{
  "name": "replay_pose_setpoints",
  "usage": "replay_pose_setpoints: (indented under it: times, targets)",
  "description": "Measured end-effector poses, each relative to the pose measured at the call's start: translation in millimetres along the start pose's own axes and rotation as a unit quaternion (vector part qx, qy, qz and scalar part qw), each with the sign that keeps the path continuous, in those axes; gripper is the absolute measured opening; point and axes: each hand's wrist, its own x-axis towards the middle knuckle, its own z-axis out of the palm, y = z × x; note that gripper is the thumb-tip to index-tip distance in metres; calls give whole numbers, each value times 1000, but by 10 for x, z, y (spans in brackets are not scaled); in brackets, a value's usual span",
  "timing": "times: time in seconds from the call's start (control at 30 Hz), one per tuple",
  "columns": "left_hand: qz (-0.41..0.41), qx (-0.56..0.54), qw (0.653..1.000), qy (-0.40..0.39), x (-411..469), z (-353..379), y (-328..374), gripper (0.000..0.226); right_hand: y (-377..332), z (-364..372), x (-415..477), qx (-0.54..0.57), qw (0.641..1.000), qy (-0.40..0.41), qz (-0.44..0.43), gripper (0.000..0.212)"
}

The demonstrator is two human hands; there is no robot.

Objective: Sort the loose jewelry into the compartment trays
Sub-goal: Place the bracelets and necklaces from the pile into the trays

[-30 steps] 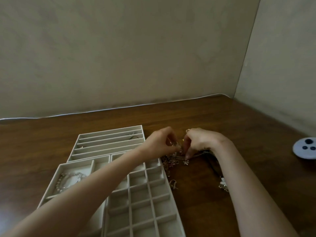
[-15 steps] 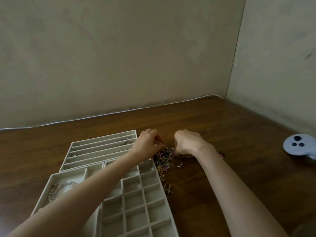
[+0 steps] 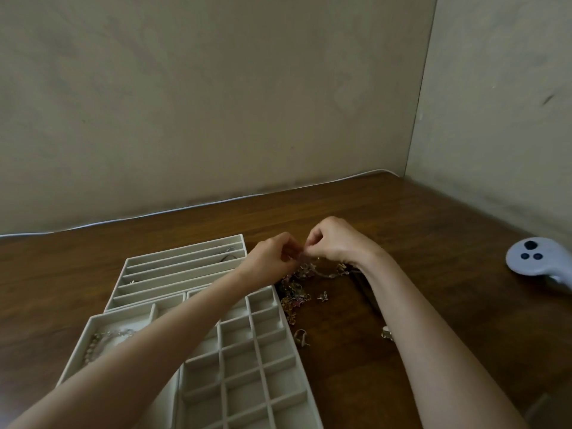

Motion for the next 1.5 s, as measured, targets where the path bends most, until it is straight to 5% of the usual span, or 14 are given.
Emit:
replay_pose_setpoints:
  times: [0.2, 0.57, 0.9, 1.23, 1.5]
  targets:
    - [-29, -64, 997, 26, 34, -25, -34, 3, -8, -21, -9, 226, 971, 66, -34, 5]
    - [-52, 85, 993, 56, 62, -77, -194, 13, 23, -10, 55, 344, 928, 118, -74, 7]
    - [-33, 126, 990, 58, 100, -75, -176, 19, 41, 0, 72, 360, 913, 160, -109, 10]
    - [-70, -230, 962, 132, 7, -250, -52, 6, 71, 18, 107, 374, 901, 193, -104, 14]
    - [-39, -198, 964, 171, 1, -328, -1, 7, 158, 129, 161, 133, 966, 202, -93, 17]
